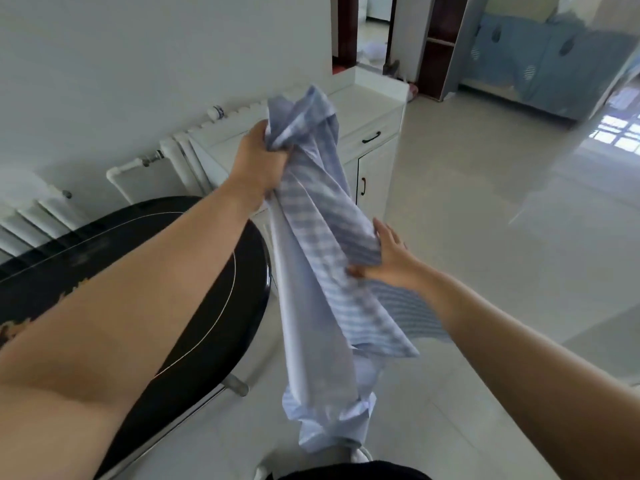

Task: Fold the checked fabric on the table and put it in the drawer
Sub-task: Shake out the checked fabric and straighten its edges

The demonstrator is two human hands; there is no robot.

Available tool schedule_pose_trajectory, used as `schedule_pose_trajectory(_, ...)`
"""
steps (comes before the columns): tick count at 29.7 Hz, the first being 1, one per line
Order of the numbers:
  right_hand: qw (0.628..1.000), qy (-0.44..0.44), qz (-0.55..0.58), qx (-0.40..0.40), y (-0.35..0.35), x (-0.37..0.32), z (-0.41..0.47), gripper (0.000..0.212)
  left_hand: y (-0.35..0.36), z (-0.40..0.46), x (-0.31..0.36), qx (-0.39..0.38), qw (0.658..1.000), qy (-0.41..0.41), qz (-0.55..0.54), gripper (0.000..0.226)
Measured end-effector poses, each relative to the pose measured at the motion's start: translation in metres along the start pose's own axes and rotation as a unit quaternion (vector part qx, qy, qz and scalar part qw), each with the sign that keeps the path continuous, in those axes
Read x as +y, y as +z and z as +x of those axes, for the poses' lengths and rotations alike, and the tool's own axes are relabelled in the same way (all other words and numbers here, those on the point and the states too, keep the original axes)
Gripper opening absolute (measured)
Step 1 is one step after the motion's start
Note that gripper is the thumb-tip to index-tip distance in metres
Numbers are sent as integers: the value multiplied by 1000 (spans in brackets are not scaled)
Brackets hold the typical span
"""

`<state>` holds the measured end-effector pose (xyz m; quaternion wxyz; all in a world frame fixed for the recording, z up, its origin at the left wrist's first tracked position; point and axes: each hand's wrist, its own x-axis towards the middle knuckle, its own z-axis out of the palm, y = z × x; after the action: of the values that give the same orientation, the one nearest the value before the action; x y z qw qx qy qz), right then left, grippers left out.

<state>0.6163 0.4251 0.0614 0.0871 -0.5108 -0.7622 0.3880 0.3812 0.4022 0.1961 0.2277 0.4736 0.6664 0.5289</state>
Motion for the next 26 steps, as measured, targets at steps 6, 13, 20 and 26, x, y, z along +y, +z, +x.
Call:
schedule_pose_trajectory(6, 996, -33, -15, 78, 31, -9, 21, 18, -61, 8, -12, 41, 999, -16, -5, 18)
schedule_pose_trajectory(13, 989, -60, -90, 105, 31, -74, 41, 17, -141, -21, -77, 155, 941, -97, 284, 81)
schedule_pose_trajectory(20, 971, -231, -37, 42, 51, -151, 45, 25, -89, -75, -81, -171, 798, 195, 544, 95)
schedule_pose_trajectory(26, 974, -180, -78, -115, 39, -135, 44, 44, -102, -57, -83, -21, 879, 174, 443, 14)
